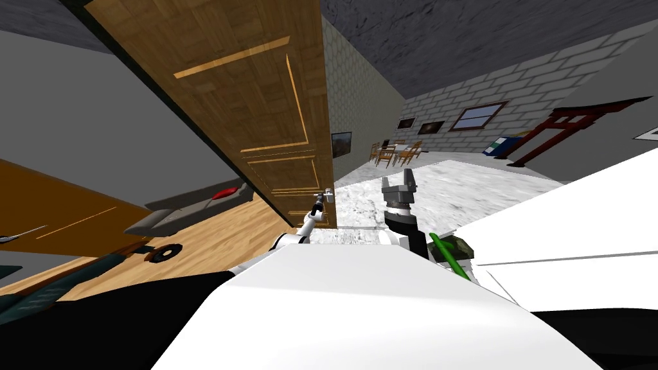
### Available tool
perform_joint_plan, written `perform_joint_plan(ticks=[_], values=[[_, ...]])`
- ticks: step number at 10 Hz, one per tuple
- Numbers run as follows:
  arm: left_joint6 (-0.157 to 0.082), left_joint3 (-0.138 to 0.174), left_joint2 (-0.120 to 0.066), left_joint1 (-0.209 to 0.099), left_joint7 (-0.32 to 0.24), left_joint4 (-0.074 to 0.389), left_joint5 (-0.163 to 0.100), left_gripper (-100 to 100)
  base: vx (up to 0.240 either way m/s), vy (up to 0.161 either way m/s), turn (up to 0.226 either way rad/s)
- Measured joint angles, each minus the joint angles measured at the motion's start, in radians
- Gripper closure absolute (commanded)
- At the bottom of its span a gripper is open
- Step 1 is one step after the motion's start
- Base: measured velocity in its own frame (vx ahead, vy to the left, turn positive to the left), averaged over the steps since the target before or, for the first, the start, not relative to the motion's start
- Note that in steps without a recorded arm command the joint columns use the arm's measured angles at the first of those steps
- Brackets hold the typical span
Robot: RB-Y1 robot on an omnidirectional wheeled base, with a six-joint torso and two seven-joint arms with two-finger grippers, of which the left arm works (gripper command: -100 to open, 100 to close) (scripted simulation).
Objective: Push the door open
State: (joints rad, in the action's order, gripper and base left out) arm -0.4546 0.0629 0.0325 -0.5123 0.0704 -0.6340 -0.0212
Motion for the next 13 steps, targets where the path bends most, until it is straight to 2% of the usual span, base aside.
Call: perform_joint_plan(ticks=[2,3,4,5,6,7,8,9,11,12,13], values=[[0.002,-0.004,-0.004,0.008,-0.002,-0.023,-0.001,100,0.003,0.008,-0.01],[-0.025,0.01,-0.003,-0.029,0.003,0.035,-0.006,100,0.012,0.007,0.03],[-0.053,0.018,-0.01,-0.062,0.004,0.099,-0.01,100,0.048,0.006,0.092],[-0.042,0.008,-0.019,-0.034,0.005,0.066,-0.017,100,0.092,0.021,0.049],[-0.032,0.006,-0.019,-0.027,0.017,0.059,-0.031,100,0.083,0.023,0.003],[-0.034,0.007,-0.014,-0.029,0.031,0.067,-0.038,100,0.04,0.009,-0.01],[-0.027,0.003,-0.017,-0.022,0.031,0.05,-0.039,100,0.016,0.0,-0.004],[-0.025,0.003,-0.021,-0.028,0.027,0.052,-0.04,100,0.006,0.005,0.011],[-0.041,0.007,-0.023,-0.038,0.028,0.072,-0.042,100,0.013,0.001,0.018],[-0.063,0.008,-0.029,-0.064,0.03,0.124,-0.052,100,0.097,0.007,0.041],[-0.079,0.004,-0.029,-0.067,0.039,0.145,-0.069,100,0.083,-0.006,0.011]])
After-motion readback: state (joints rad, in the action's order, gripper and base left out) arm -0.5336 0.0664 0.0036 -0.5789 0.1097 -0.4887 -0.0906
